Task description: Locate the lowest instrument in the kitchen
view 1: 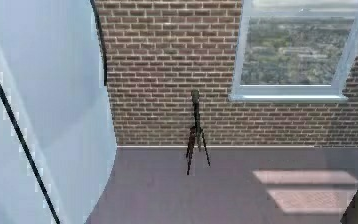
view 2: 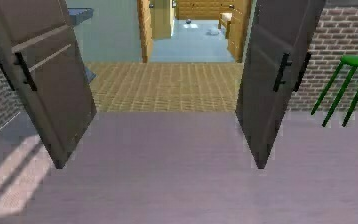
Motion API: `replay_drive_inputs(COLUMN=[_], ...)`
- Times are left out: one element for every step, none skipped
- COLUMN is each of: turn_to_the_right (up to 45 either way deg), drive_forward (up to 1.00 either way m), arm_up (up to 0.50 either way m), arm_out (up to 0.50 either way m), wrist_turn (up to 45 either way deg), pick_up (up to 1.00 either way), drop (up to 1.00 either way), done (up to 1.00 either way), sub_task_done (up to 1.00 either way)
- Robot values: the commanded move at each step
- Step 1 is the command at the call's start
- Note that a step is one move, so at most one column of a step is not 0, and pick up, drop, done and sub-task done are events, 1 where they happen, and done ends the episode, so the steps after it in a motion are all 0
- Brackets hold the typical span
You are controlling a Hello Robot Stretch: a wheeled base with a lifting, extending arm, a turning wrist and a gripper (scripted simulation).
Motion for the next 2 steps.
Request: replay_drive_inputs(turn_to_the_right=[0.0,0.0], drive_forward=[0.55,0.0], arm_up=[0.0,0.0], arm_out=[0.0,0.0], wrist_turn=[0.0,0.0], pick_up=[0.0,0.0], drop=[0.0,0.0], done=[0.0,1.0], sub_task_done=[0.0,0.0])
